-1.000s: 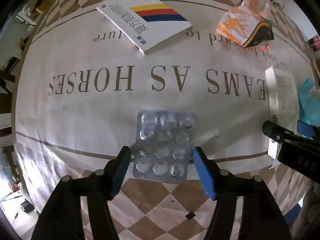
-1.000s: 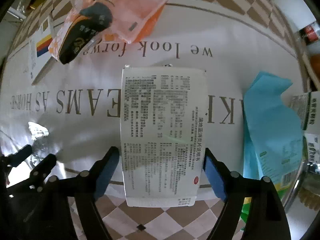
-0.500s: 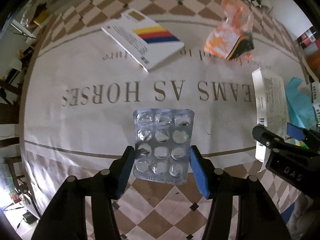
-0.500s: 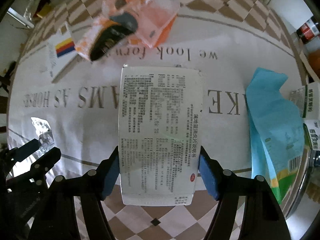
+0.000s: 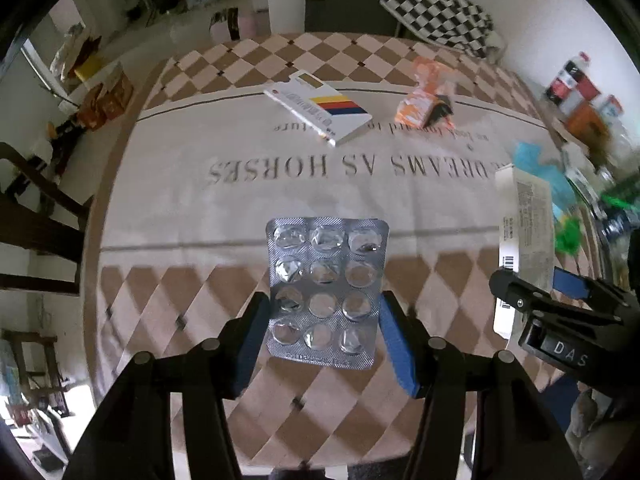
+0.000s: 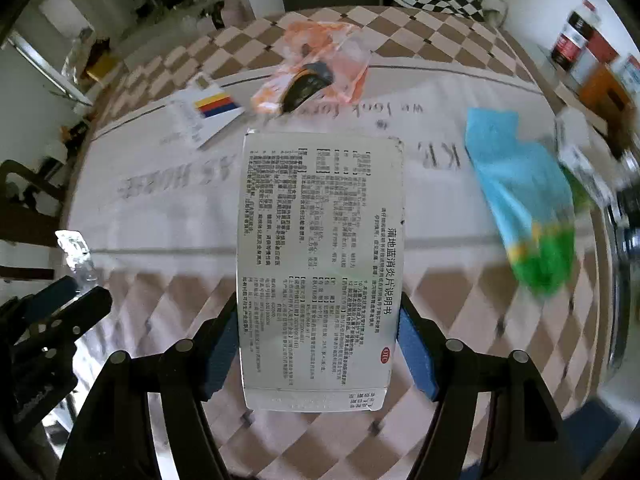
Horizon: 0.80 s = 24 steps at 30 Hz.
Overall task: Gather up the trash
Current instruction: 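Lift the blister pack with the left tool while the right tool lifts the leaflet, then carry the blister pack and leaflet over the white bin and open both tools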
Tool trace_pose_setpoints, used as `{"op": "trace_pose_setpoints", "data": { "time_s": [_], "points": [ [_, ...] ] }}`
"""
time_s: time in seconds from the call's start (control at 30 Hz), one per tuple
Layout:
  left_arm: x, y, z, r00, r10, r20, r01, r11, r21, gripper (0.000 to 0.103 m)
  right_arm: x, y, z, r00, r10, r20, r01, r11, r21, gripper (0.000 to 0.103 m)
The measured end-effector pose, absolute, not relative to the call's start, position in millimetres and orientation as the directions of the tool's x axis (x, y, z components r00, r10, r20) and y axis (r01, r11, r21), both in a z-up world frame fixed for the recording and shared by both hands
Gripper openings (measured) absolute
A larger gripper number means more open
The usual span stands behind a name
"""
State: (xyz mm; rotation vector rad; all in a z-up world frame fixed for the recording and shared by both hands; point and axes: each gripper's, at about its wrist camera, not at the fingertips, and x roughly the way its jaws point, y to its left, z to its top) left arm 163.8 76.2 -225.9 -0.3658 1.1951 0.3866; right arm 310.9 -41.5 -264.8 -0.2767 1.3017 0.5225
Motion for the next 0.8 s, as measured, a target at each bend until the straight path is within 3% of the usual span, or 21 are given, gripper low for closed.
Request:
{"op": "trace_pose_setpoints", "data": {
  "time_s": [0.23,0.43,0.6,0.8],
  "points": [
    [63.4,74.5,-219.4,0.376,0.063,-0.924,-0.433,0.894,-0.115,0.053,183.0,-78.6,-232.5,0.213,0.270,-0.939,-0.453,0.879,0.150,0.074],
    [-13.5,56.8,-247.9,0.344,-0.037,-0.938,-0.419,0.888,-0.189,0.053,81.2,-114.8,-248.3,0.171,0.324,-0.930,-0.370,0.896,0.244,0.074],
    [-59.4,46.8,-306.8,0.255,-0.120,-0.959,-0.464,0.855,-0.231,0.053,11.6,-137.5,-305.5,0.056,0.308,-0.950,-0.319,0.907,0.276,0.074],
    [-78.3,54.0,-434.9,0.159,-0.206,-0.965,-0.571,0.779,-0.261,0.053,-24.0,-150.9,-427.7,-0.091,0.241,-0.966,-0.282,0.924,0.257,0.074]
  ]
}}
